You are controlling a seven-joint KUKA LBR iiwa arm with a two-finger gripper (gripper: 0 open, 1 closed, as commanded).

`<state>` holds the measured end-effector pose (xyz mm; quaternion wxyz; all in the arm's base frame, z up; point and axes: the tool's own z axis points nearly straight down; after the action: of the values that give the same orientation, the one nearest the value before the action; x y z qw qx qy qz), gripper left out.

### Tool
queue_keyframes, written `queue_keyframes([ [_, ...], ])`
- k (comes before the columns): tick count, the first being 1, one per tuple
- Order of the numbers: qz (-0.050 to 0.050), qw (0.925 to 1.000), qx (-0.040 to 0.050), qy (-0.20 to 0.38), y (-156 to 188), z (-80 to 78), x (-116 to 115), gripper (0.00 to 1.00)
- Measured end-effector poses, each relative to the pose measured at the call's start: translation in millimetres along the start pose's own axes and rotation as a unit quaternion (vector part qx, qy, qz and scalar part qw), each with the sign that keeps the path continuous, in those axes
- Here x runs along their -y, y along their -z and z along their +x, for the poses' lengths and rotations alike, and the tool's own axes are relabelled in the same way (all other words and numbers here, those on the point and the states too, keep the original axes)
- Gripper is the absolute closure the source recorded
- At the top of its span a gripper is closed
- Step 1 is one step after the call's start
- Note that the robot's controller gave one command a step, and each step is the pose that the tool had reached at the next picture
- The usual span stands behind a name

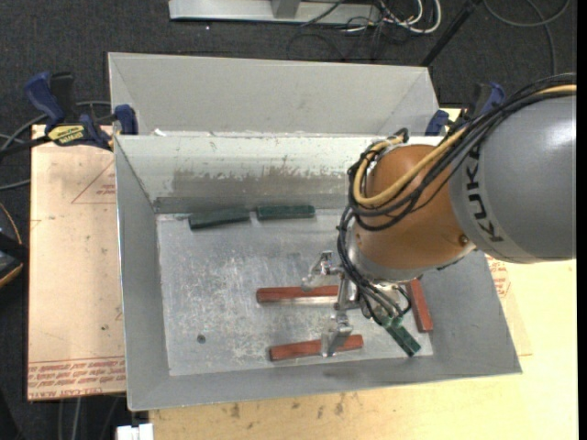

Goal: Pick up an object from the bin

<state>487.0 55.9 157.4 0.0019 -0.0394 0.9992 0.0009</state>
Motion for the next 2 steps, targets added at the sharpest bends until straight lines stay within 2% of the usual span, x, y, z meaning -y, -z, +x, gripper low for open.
queue_keyframes([
  [1,0.000,0.9999,-0.0045,0.010,-36.7,-6.8,6.7,0.00],
  [2,0.000,0.9771,0.0071,0.213,-79.7,-29.5,2.2,1.00],
])
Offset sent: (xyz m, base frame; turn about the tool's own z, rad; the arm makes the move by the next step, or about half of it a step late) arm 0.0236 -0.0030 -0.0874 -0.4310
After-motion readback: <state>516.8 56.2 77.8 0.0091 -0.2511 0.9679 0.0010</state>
